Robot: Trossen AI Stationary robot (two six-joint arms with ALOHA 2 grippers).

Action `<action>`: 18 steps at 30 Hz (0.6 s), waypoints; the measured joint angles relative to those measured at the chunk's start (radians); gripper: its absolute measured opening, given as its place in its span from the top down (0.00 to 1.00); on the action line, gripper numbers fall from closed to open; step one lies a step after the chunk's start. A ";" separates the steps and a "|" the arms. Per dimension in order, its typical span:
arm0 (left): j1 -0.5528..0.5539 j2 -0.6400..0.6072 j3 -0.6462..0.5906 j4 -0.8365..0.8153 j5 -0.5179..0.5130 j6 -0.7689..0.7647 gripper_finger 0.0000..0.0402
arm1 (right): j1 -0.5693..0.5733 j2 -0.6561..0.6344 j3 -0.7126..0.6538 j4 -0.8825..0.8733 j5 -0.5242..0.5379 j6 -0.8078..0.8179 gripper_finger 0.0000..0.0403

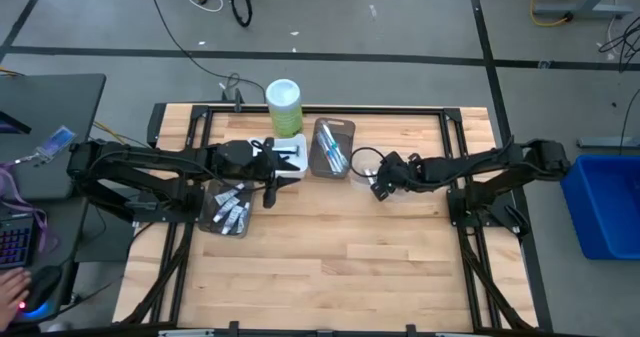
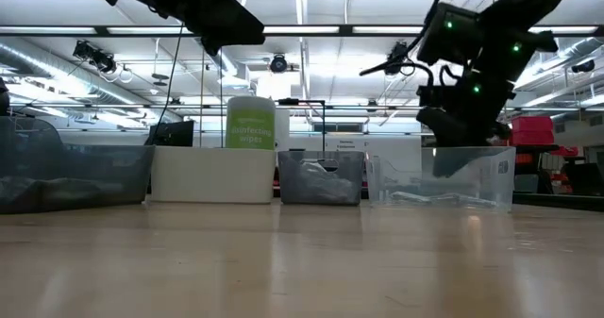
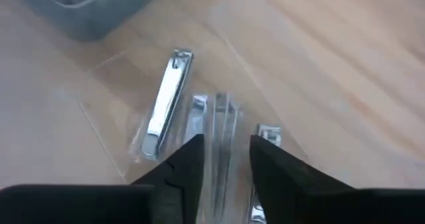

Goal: Pick & Place Travel size toiletries
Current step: Put the silver nail cutter into the transparent bin, then return to Home Position

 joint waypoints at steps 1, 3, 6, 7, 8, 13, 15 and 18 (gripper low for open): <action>0.000 0.000 0.000 0.000 -0.008 0.000 0.64 | -0.010 0.000 -0.008 0.012 -0.018 0.004 0.67; 0.000 0.000 0.000 0.000 -0.024 0.000 0.64 | -0.024 -0.001 -0.013 0.024 -0.050 0.010 0.63; 0.000 0.000 0.000 0.001 -0.062 0.015 0.64 | -0.033 -0.001 -0.002 0.017 -0.072 -0.014 0.57; 0.000 0.000 0.000 0.001 -0.078 0.031 0.64 | -0.033 -0.002 0.010 0.016 -0.072 -0.032 0.56; 0.000 0.000 0.000 0.001 -0.096 0.041 0.64 | -0.033 -0.007 0.025 0.017 -0.072 -0.056 0.55; 0.000 0.000 0.000 -0.003 -0.191 0.063 0.64 | -0.031 -0.044 0.129 0.044 -0.076 -0.250 0.54; 0.000 0.000 0.000 -0.020 -0.204 0.058 0.64 | -0.026 -0.060 0.169 0.096 -0.104 -0.320 0.56; 0.000 -0.012 0.000 -0.070 -0.215 0.087 0.64 | -0.017 -0.086 0.216 0.122 -0.216 -0.491 0.59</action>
